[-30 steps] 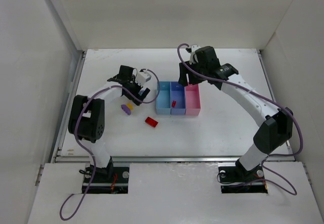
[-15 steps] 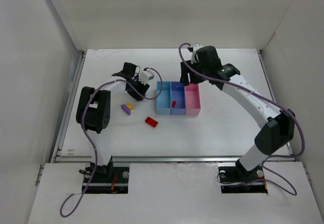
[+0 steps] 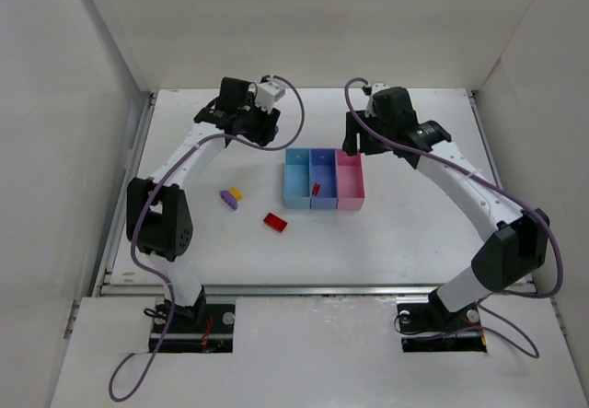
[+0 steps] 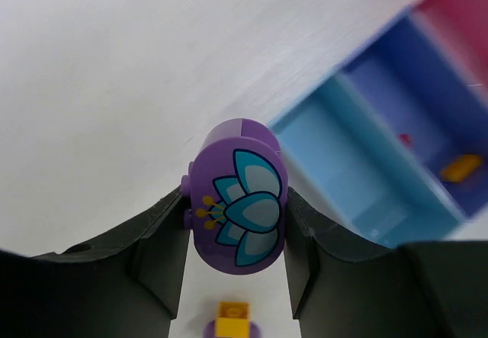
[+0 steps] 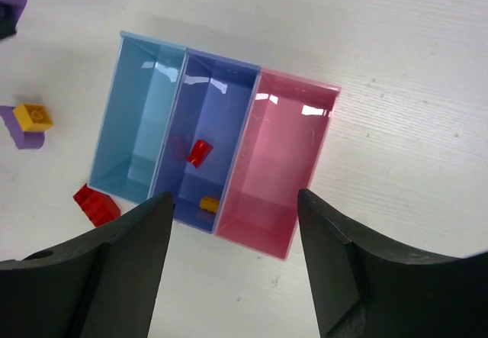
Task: Sort the legos into containers by color
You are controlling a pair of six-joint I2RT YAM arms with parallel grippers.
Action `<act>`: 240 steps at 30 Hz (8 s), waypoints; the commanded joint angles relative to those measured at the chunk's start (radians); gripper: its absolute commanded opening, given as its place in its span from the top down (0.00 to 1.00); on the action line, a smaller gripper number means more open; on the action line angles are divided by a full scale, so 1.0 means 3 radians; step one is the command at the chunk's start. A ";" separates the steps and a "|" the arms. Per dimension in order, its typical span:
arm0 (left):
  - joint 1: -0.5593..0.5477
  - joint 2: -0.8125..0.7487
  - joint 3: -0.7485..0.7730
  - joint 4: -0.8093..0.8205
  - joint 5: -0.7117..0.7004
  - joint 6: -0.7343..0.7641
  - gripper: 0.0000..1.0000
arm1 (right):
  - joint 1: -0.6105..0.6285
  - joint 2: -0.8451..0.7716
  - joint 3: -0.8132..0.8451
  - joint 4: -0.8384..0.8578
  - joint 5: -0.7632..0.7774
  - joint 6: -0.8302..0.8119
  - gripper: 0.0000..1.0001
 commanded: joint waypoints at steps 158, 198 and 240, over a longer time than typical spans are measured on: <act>-0.0839 -0.2465 -0.1492 0.0673 0.0342 0.1249 1.00 | 0.0654 0.0117 0.0274 0.1306 -0.1776 0.0662 0.31; -0.0701 -0.2322 -0.1952 0.0182 -0.0241 0.1152 1.00 | 0.0220 -0.0092 -0.0201 0.1194 -0.1255 0.0923 1.00; -0.0671 -0.0476 -0.0996 0.0310 0.0256 0.0084 1.00 | -0.0378 -0.0235 -0.0840 0.0473 -0.0063 0.0381 1.00</act>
